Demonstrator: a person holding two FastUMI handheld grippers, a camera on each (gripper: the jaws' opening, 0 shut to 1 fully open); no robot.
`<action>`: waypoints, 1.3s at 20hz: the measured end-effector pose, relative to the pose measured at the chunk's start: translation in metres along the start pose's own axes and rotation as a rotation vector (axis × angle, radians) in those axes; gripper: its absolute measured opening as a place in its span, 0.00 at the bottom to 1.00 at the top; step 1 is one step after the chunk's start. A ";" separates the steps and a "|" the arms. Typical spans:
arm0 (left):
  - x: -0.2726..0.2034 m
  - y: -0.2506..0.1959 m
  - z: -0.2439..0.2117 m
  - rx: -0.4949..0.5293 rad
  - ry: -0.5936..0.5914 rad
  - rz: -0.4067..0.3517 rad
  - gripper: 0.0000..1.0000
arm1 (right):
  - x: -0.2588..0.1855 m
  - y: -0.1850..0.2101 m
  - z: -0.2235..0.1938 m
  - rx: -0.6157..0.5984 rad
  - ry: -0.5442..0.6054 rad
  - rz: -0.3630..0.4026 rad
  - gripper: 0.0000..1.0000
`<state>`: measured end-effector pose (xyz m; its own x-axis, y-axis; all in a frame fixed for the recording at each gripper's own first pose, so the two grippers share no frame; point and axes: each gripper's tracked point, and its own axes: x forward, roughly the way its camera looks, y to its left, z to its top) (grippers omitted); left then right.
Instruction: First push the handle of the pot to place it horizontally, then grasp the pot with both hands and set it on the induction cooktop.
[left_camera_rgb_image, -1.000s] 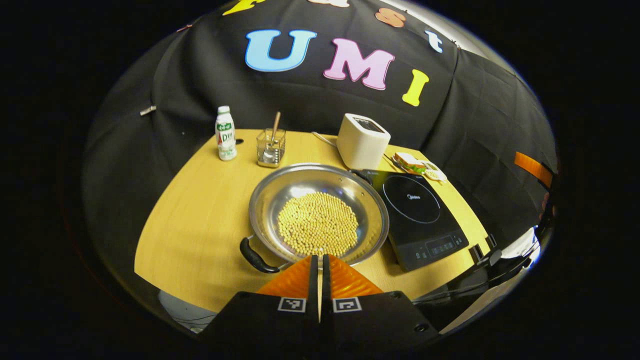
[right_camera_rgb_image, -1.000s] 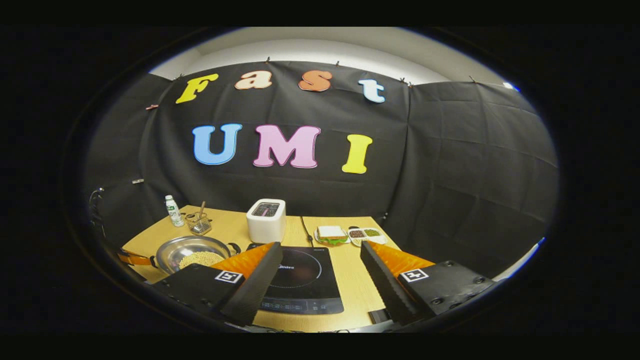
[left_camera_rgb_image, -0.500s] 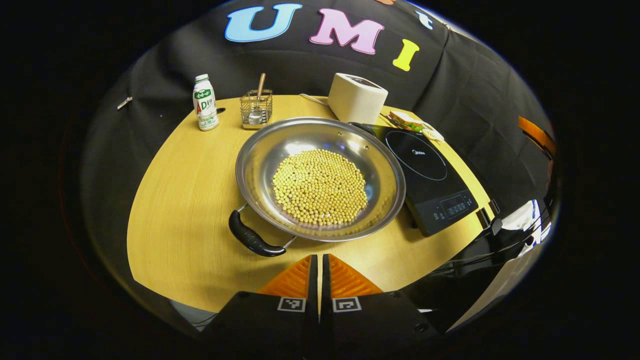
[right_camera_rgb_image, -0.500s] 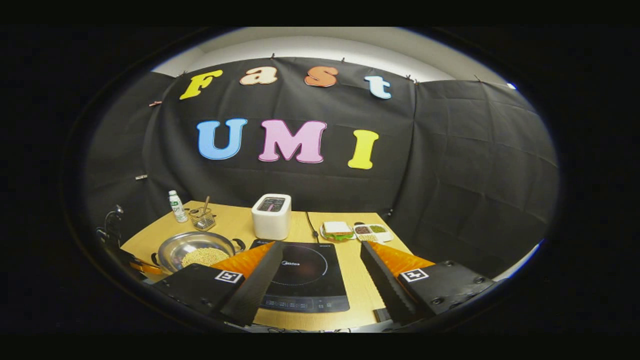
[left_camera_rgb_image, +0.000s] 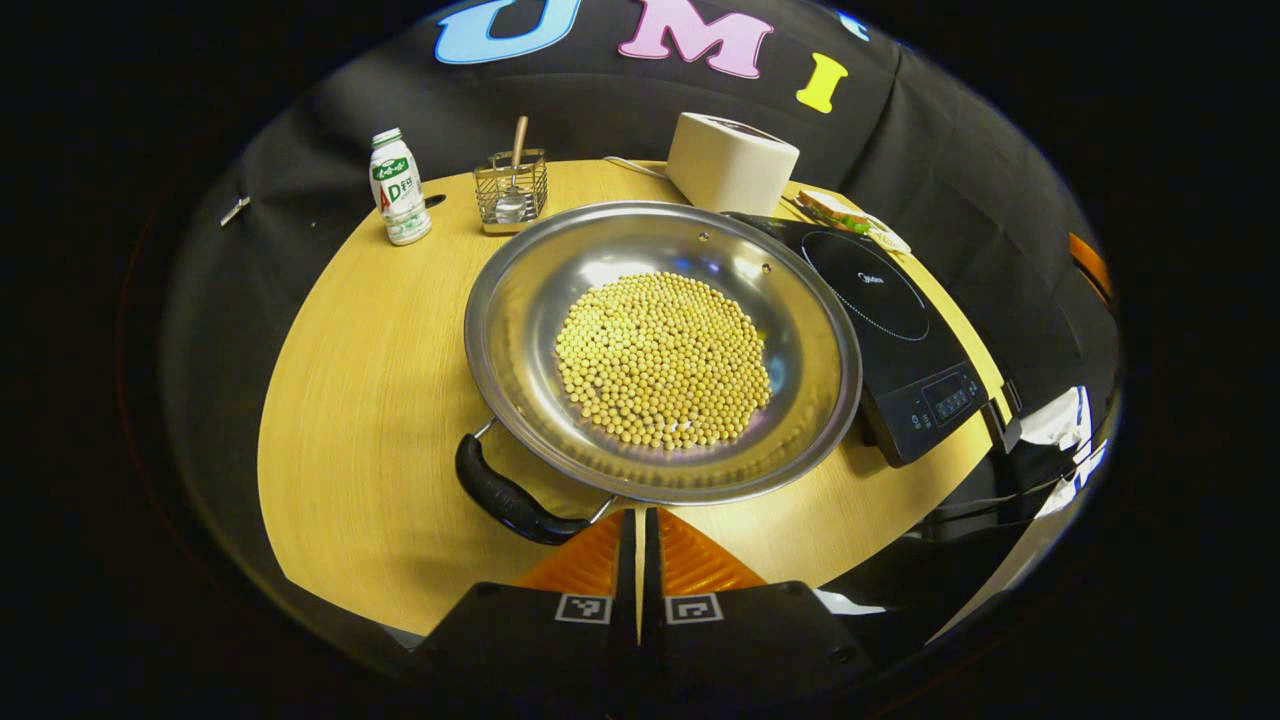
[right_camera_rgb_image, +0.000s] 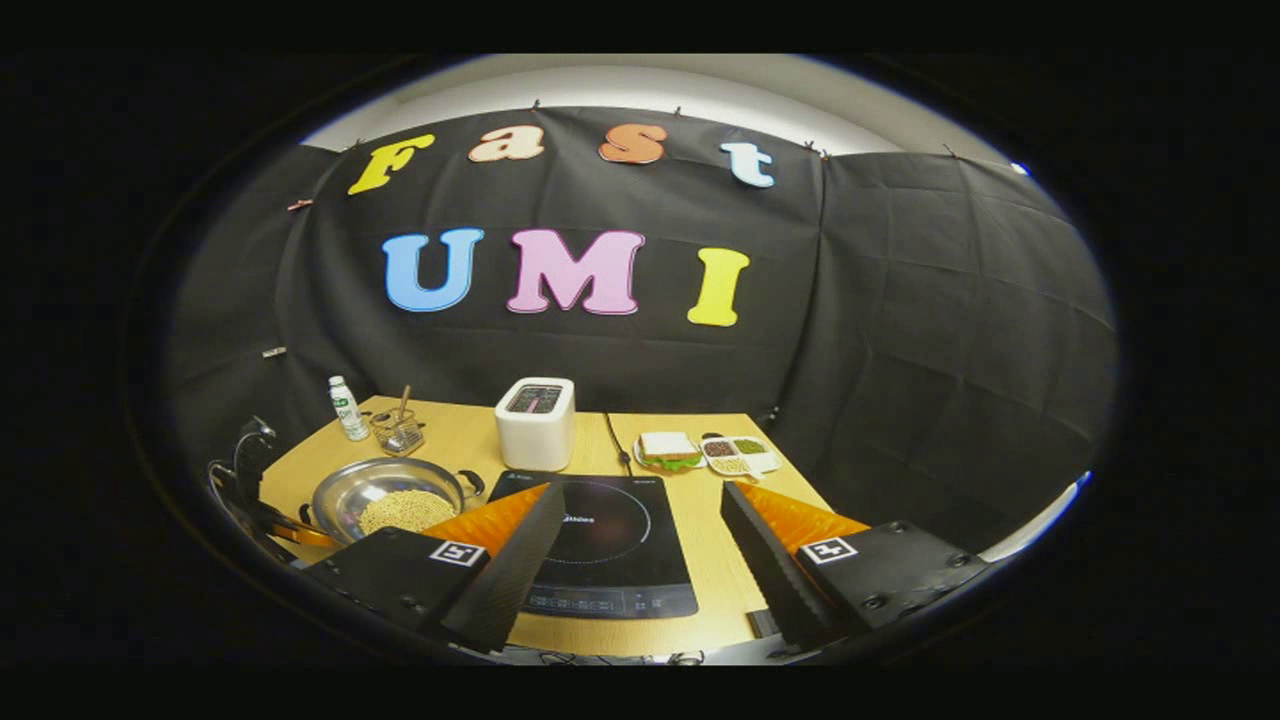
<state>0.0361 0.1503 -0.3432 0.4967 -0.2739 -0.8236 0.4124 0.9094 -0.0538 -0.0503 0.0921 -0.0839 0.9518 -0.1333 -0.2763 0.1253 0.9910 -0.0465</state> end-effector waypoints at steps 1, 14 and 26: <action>0.000 0.003 0.002 -0.004 0.004 0.003 0.05 | 0.001 -0.001 -0.002 0.001 0.006 -0.004 0.99; 0.006 0.064 0.018 -0.023 0.013 0.090 0.05 | 0.012 0.003 -0.009 -0.001 0.027 -0.013 0.98; 0.017 0.125 0.050 -0.123 -0.019 0.149 0.05 | 0.030 0.021 -0.017 -0.024 0.064 0.002 0.98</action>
<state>0.1338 0.2436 -0.3356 0.5600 -0.1381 -0.8169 0.2370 0.9715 -0.0018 -0.0244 0.1083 -0.1093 0.9322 -0.1322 -0.3370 0.1157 0.9909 -0.0686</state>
